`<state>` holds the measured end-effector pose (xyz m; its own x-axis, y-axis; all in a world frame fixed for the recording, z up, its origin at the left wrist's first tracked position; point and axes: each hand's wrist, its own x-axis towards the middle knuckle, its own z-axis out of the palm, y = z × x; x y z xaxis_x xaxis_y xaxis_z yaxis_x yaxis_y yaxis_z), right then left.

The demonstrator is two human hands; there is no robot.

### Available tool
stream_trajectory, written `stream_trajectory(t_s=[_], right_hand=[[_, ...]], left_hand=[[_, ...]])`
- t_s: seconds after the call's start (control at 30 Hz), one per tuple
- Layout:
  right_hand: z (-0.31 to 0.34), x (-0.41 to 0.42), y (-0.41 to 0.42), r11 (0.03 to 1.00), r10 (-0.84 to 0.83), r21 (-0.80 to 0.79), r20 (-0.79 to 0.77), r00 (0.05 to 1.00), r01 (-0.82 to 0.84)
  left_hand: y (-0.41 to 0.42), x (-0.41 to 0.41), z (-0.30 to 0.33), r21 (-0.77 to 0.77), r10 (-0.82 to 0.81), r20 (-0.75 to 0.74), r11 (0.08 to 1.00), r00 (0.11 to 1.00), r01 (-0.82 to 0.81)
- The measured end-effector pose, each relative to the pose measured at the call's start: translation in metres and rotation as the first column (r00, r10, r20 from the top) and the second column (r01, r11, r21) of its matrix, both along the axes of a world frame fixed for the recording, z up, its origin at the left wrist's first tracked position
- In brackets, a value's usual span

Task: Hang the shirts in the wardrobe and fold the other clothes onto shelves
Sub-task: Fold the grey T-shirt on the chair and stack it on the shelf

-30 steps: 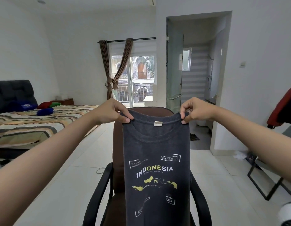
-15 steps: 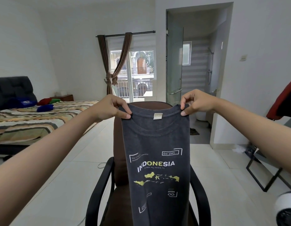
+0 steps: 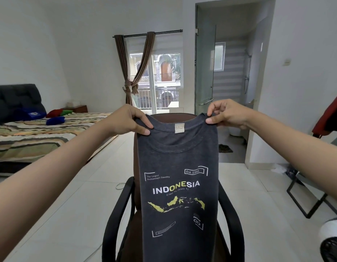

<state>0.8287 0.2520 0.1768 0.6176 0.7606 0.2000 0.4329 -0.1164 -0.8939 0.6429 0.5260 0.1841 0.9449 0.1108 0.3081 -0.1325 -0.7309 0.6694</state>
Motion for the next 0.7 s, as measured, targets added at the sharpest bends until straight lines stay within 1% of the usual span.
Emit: stream_trajectory(t_s=[0.07,0.13,0.27,0.4,0.7], right_hand=[[0.000,-0.001,0.003,1.000,0.028,0.011,0.000,1.000,-0.028],[0.001,-0.002,0.005,0.998,0.065,0.027,0.006,0.998,-0.065],[0.006,-0.003,0.006,0.993,0.106,0.047,-0.016,0.994,-0.105],[0.007,0.002,0.005,0.994,0.114,0.001,-0.013,0.993,-0.114],[0.009,0.007,0.002,0.986,0.129,-0.115,0.101,0.986,-0.118]], left_hand=[[-0.003,-0.001,0.001,0.052,0.017,-0.016,0.999,1.000,-0.016],[-0.005,-0.002,0.001,0.067,0.024,-0.025,0.998,0.999,-0.022],[-0.008,-0.004,-0.001,0.032,0.016,-0.025,0.999,1.000,-0.016],[-0.010,-0.005,-0.002,-0.037,0.017,-0.023,0.999,1.000,-0.018],[-0.010,-0.003,0.001,-0.039,0.017,-0.027,0.999,1.000,-0.018]])
